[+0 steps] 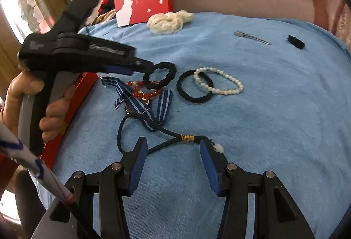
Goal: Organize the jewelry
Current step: 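Grasp the black hair tie with the left gripper while the right grasps the black cord, then carry the black hair tie and black cord into the tray and release both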
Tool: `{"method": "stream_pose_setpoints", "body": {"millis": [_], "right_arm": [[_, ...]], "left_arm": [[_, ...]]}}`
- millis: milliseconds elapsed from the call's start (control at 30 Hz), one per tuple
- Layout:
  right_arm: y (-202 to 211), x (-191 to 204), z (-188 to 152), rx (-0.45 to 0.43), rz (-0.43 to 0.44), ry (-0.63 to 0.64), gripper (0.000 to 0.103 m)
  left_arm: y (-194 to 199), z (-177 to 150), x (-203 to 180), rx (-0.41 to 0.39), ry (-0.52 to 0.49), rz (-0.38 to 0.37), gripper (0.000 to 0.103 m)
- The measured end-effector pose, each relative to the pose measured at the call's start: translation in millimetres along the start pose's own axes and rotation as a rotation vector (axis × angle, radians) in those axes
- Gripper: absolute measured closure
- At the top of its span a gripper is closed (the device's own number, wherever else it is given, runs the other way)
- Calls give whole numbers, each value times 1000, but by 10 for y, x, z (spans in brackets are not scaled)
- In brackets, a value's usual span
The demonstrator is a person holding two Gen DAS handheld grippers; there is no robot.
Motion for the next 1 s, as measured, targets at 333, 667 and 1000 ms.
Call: {"method": "stream_pose_setpoints", "body": {"millis": [333,667,1000], "right_arm": [[-220,15,-2,25,-7,39,49],[-195,-32,-107,22,-76,35,97],[453,72,43,-98,-61,-26,98]], "left_arm": [[-214,71,-200,26,-147,29,55],[-215,75,-219,-9,-133,52,95],[844,19,-290,-169,-55,-39,95]]}}
Point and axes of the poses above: each gripper's, at about its wrist camera, not at the fingertips, and y roughly against the way its jaws point, x to its left, z to its top, the point moved 10 cm from there along -y, roughly the way its jaws point, and after that the axes turned 2 degrees about -y, right-handed, at the moved point
